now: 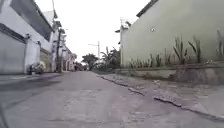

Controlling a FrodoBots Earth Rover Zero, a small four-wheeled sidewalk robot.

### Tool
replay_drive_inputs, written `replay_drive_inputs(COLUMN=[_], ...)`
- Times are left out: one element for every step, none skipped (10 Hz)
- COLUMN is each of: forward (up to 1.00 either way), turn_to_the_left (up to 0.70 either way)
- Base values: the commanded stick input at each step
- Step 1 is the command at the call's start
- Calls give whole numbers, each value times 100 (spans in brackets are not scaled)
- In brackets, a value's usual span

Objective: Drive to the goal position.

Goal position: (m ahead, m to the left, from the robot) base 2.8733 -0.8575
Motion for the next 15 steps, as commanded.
replay_drive_inputs(forward=[100,100,100,100,100,100,100,100,100,100,100,100,100,100,100], turn_to_the_left=[0,0,0,0,0,0,0,0,0,0,1,32,37,24,0])
